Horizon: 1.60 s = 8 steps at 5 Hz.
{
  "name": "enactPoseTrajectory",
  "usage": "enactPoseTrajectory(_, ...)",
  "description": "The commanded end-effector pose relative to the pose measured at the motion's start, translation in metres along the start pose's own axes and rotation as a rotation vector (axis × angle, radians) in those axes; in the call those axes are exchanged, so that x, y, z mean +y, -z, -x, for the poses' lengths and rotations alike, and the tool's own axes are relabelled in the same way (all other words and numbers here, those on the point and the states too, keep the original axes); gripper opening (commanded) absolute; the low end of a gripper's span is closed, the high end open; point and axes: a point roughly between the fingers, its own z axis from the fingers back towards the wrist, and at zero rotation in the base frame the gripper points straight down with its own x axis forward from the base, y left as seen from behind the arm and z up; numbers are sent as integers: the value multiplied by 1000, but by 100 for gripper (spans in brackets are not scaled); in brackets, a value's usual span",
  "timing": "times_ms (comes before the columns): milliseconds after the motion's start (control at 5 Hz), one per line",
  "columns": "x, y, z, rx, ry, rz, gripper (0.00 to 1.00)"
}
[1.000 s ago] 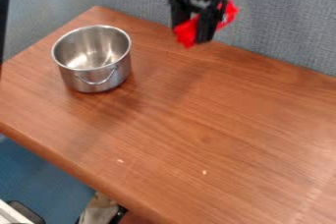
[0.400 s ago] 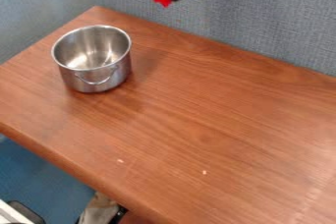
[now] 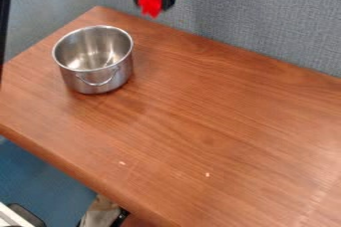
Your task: Put the red object in the metal pot
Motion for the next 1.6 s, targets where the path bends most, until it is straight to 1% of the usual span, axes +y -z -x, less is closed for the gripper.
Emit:
enactPoseTrajectory(0,15,-49,22,-132,-74,-26,0)
enactPoseTrajectory(200,40,-47,34,-131,-140,-42,0)
enactPoseTrajectory(400,38,-36,47,-68,-209,-57,0)
enactPoseTrajectory(600,44,-13,57,-22,-305,-66,0)
enactPoseTrajectory(800,49,11,64,11,-391,-83,0)
enactPoseTrajectory(1000,61,6,65,48,-445,-76,0)
enactPoseTrajectory(1200,73,-5,67,81,-494,-63,0)
enactPoseTrajectory(1400,70,-2,71,69,-461,-77,0)
